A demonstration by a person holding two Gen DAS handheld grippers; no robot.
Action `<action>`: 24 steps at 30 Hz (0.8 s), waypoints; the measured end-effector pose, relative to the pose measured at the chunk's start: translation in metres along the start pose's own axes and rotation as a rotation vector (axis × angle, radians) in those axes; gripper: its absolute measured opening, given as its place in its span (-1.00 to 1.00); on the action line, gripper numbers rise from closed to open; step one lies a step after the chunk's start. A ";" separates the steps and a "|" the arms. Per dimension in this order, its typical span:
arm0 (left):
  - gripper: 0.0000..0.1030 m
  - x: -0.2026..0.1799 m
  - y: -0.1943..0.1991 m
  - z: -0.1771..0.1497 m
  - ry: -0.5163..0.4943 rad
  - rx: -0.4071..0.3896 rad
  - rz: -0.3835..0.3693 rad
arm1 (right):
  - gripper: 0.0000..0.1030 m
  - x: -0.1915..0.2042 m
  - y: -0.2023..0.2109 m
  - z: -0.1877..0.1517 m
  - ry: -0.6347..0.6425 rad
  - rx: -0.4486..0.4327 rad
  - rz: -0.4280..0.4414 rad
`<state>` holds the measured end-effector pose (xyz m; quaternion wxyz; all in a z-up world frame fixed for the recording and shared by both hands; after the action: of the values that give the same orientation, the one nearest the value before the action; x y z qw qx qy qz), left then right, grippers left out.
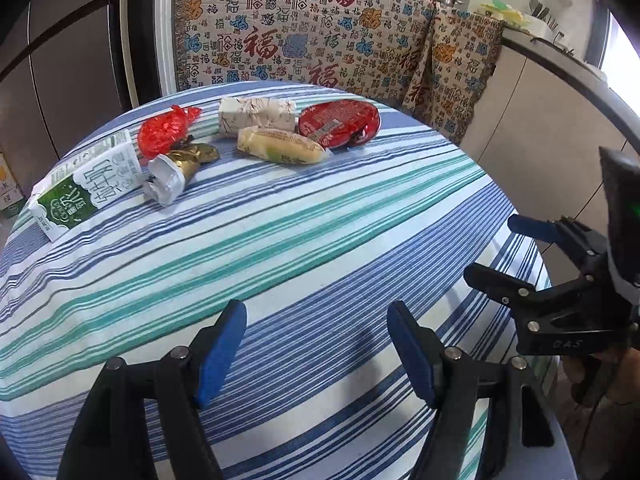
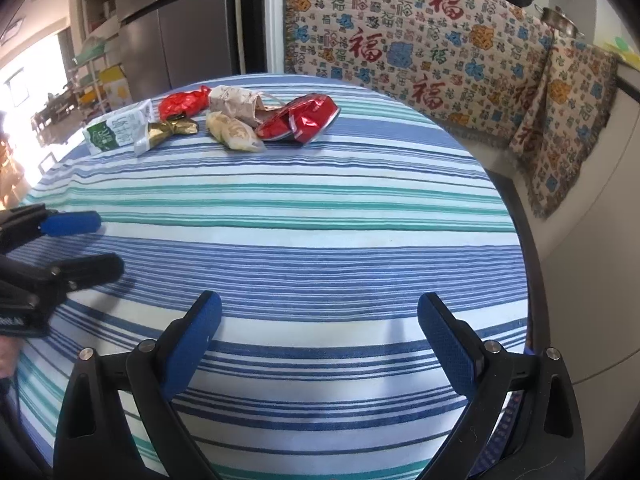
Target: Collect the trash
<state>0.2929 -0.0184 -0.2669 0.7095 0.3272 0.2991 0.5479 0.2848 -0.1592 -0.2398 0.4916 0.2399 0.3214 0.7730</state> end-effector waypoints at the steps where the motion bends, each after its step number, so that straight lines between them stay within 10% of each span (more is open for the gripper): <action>1: 0.44 0.008 0.005 0.003 -0.006 -0.011 0.008 | 0.92 0.001 -0.001 0.000 0.001 0.001 0.001; 10: 0.44 0.148 0.028 0.040 0.015 -0.057 0.224 | 0.92 0.008 -0.004 -0.001 0.024 0.010 0.016; 24: 0.44 0.220 -0.035 0.058 -0.076 0.043 0.154 | 0.92 0.012 -0.013 -0.006 0.019 0.034 0.037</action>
<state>0.4070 0.1817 -0.2737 0.6687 0.3849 0.2575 0.5817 0.2835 -0.1462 -0.2527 0.4701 0.2468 0.3347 0.7785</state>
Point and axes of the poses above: each gripper's, at about its wrist camera, not at the fingertips, and y roughly against the way its jaws point, x to its left, z to its top, the point moved 10 cm from there along -y, roughly the way its jaws point, and after that the axes turned 6 degrees about z, right-handed, at the moved point
